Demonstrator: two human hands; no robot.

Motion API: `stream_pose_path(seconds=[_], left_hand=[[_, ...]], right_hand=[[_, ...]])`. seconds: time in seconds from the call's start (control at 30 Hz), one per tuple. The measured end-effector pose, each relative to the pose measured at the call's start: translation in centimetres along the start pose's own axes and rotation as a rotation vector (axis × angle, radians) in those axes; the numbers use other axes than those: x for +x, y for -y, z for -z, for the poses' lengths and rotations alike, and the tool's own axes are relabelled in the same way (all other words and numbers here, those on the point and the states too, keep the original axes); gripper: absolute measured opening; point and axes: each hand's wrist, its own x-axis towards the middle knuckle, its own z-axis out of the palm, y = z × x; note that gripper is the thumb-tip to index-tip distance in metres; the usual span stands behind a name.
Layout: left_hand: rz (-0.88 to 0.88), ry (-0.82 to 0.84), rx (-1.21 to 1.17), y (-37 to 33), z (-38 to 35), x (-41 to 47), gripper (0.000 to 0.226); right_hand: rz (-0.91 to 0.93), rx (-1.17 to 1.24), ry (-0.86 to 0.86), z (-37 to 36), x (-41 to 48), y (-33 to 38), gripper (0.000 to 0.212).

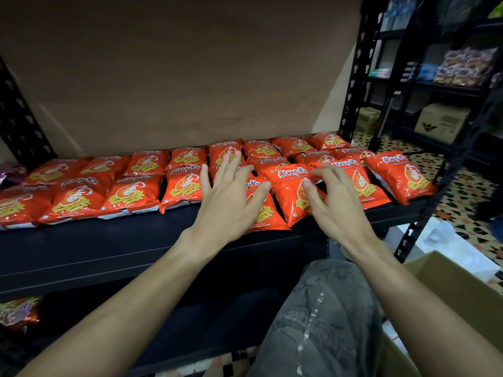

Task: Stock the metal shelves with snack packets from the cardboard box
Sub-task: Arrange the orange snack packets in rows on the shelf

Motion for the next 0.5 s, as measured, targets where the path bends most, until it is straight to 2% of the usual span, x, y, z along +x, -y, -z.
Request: stream_pose_path(seconds=[0.17,0.33,0.4,0.5], left_hand=[[-0.151,-0.125,-0.195,-3.4,0.0,0.4,0.04],[-0.373,-0.097,-0.492,-9.4,-2.2,-0.1,0.022],[-0.441,0.007,-0.568,-11.8,-4.0,-0.8,0.021],[-0.531,0.305,-0.586,-14.7,-8.7,-2.3,0.023]], right_hand=[[-0.001,0.035,-0.119,2.8,-1.7,-0.7,0.029],[-0.12,-0.002,-0.169,7.2,-5.3,-4.1,0.026],[-0.189,-0.036,-0.171,8.6,-7.2,-6.2,0.023],[-0.316,-0.115,-0.136,10.6,-10.9,-9.5,0.021]])
